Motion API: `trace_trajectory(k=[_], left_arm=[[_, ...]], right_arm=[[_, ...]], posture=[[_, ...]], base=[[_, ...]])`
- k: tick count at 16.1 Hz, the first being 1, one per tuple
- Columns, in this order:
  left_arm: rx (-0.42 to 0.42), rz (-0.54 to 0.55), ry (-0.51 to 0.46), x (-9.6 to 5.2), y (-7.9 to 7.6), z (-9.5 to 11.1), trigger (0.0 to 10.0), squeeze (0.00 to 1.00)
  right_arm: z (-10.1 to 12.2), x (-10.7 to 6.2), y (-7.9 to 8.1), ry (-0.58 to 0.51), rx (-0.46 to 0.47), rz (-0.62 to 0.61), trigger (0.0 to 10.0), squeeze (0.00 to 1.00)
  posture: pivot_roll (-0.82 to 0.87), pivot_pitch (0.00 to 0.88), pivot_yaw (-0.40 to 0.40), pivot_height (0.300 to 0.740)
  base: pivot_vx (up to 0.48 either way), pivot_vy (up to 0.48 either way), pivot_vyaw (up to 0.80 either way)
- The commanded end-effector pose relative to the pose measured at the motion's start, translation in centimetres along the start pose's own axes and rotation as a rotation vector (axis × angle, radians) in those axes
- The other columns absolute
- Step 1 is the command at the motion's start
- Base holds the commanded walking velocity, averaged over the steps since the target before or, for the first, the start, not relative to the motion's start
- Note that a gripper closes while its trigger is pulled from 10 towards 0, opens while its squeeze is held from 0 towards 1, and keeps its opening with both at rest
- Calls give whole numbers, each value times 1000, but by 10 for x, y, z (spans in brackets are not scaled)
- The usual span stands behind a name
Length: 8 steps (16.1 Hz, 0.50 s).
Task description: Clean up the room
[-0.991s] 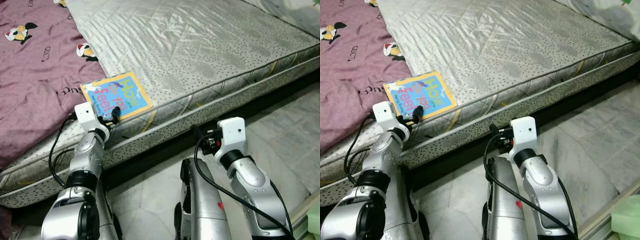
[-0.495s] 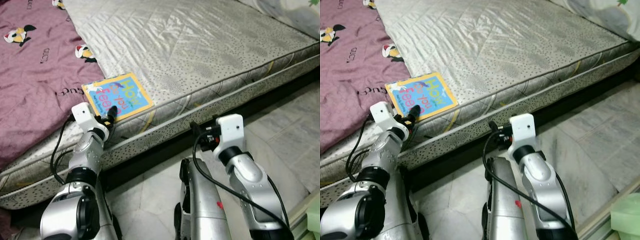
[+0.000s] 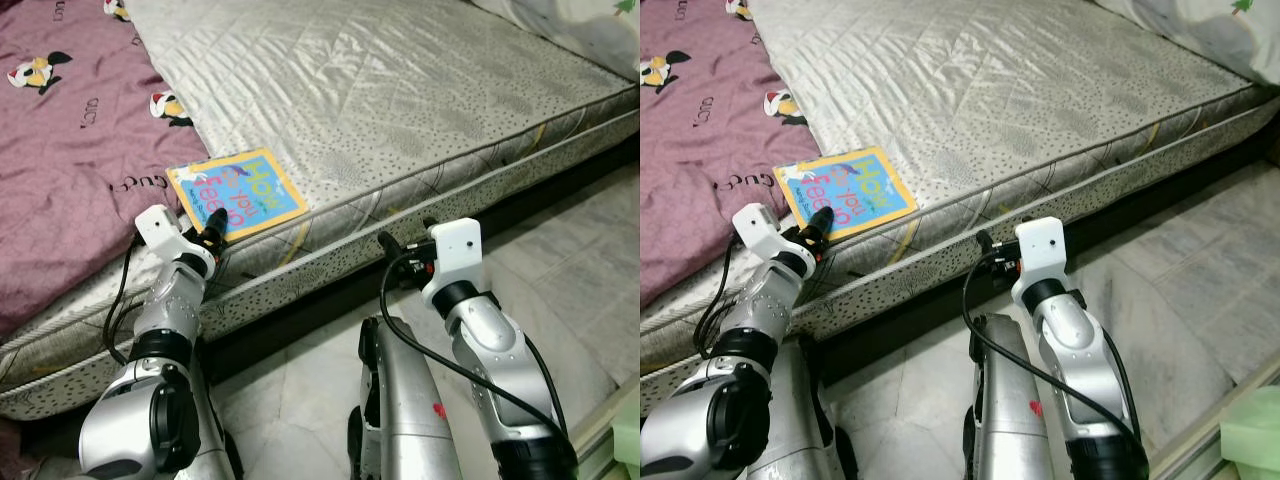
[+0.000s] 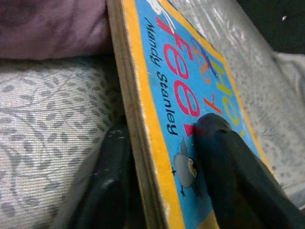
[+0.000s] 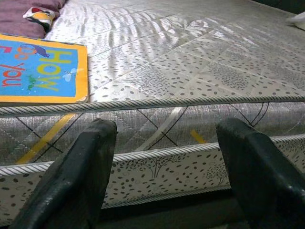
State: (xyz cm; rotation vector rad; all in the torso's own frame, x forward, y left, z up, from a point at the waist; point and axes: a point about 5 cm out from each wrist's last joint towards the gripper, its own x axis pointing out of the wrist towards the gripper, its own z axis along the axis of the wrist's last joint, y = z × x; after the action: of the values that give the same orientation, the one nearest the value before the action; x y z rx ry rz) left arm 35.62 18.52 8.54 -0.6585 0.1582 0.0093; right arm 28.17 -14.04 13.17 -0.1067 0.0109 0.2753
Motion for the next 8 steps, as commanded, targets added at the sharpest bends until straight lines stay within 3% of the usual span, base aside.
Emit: trace_trajectory(k=[1, 8], left_arm=[[-27, -11, 5, 2, -3, 1, 0, 0], [-46, -65, -53, -1, -12, 7, 0, 0]], right_arm=[[2, 2, -1, -10, -7, -7, 10000, 0], [1, 14, 3, -37, -19, -11, 10000, 0]], posture=[[-129, 20, -38, 444], [-88, 0, -43, 444]], base=[[0, 0, 0], [0, 0, 0]])
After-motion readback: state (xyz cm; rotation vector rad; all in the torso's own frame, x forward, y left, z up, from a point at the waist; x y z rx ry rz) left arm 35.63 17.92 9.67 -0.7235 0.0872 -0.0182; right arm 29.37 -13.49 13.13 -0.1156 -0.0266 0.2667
